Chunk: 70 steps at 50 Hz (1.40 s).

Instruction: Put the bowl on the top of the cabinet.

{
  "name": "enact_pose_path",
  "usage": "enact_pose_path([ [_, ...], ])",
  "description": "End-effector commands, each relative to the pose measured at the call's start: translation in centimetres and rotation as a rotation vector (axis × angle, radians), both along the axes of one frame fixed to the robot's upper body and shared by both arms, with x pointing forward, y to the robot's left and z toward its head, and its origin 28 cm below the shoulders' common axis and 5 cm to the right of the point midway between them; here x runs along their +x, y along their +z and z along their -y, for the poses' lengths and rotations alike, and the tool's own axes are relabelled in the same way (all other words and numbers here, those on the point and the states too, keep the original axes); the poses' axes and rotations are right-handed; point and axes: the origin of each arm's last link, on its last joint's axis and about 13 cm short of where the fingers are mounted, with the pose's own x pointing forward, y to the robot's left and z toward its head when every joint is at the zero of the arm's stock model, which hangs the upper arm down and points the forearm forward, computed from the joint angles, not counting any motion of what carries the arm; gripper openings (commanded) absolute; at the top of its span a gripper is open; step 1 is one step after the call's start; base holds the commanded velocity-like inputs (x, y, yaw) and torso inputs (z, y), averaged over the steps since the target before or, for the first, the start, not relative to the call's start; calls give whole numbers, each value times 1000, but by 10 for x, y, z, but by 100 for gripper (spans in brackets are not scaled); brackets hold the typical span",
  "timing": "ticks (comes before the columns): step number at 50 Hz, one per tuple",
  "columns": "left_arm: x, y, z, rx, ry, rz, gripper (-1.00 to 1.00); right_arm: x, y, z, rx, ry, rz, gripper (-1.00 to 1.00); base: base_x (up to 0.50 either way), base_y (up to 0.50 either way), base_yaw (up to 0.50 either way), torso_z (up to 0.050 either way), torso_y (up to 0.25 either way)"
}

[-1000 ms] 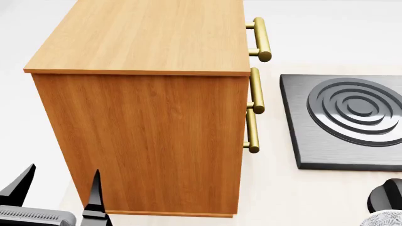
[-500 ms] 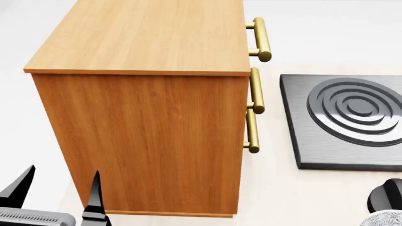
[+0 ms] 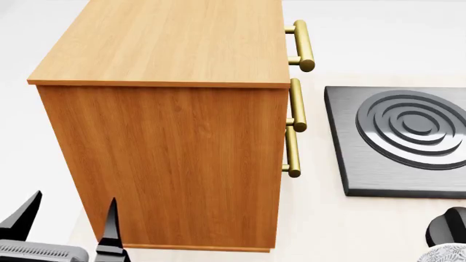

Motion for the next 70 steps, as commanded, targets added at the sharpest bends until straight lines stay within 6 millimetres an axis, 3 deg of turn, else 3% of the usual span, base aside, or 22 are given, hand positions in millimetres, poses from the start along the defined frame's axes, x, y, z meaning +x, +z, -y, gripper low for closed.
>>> enact_pose_path([
  [1, 2, 0, 0, 1, -3, 0, 100, 1, 0, 0, 2, -4, 1, 100, 0, 0, 0, 0, 0],
  [41, 1, 0, 0, 2, -1, -1, 100, 2, -6, 1, 5, -8, -6, 100, 0, 0, 0, 0, 0],
  [42, 1, 0, 0, 3, -1, -1, 100, 1, -5, 1, 1, -7, 0, -100, 0, 0, 0, 0, 0],
  [55, 1, 0, 0, 4, 1, -1, 100, 1, 2, -1, 0, 14, 25, -100, 0, 0, 0, 0, 0],
  [60, 0, 0, 0, 3, 2, -1, 100, 6, 25, -4, -6, 38, 96, -100, 0, 0, 0, 0, 0],
  [70, -1, -1, -1, 5, 5, 0, 100, 30, 90, -23, 17, 147, 263, -100, 0, 0, 0, 0, 0],
])
